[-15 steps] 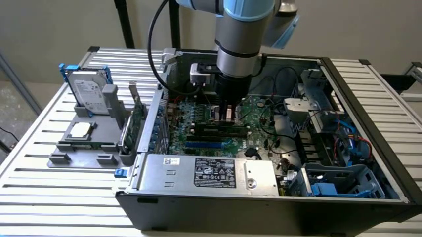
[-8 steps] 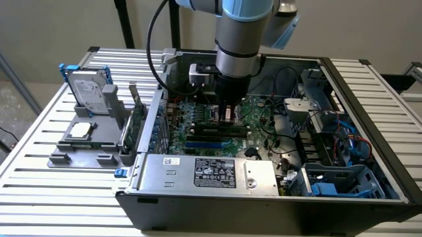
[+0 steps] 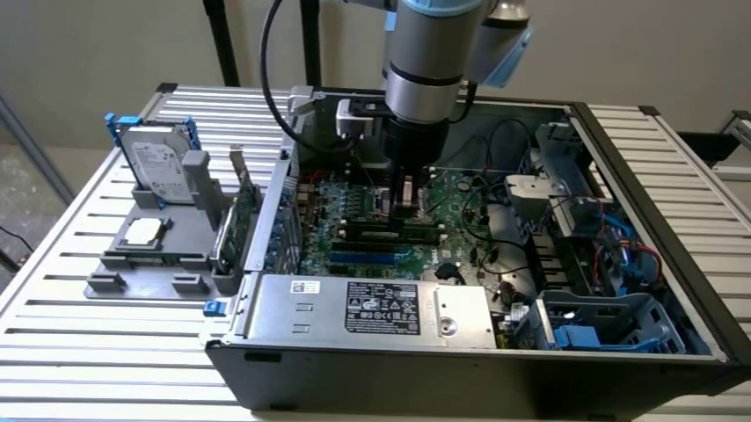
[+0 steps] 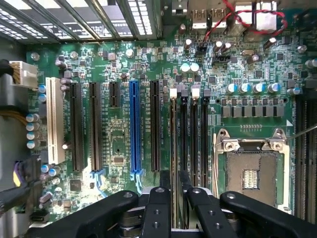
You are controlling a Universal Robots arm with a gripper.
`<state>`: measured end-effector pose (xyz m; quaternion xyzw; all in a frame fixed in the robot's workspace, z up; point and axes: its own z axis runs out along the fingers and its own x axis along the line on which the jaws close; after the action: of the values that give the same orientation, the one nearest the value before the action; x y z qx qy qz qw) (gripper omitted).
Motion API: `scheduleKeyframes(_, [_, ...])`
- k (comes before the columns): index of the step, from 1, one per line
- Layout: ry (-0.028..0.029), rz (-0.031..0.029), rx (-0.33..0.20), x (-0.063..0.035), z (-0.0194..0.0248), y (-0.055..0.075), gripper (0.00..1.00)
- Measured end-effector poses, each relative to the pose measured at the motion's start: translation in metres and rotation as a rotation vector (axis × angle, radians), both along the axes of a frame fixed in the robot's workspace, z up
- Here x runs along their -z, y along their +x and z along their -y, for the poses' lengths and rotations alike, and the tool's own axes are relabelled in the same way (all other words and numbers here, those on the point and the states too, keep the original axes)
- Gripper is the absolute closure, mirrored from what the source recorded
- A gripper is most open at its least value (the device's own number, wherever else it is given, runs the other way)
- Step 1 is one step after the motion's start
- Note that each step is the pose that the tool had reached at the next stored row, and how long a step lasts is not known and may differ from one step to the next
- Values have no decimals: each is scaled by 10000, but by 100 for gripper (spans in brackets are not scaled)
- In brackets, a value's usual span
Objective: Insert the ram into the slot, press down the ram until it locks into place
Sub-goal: 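Insert the ram into the slot, then press down the ram until it locks into place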
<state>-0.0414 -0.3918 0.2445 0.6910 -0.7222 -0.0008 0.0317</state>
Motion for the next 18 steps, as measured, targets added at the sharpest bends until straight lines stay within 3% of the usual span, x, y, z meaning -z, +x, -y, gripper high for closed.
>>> scheduleKeyframes(4, [3, -1, -1, -70, -1, 0, 81])
scheduleKeyframes(6, [6, -1, -1, -70, -1, 0, 89])
scheduleKeyframes(18, [3, -2, -1, -71, 0, 0, 89])
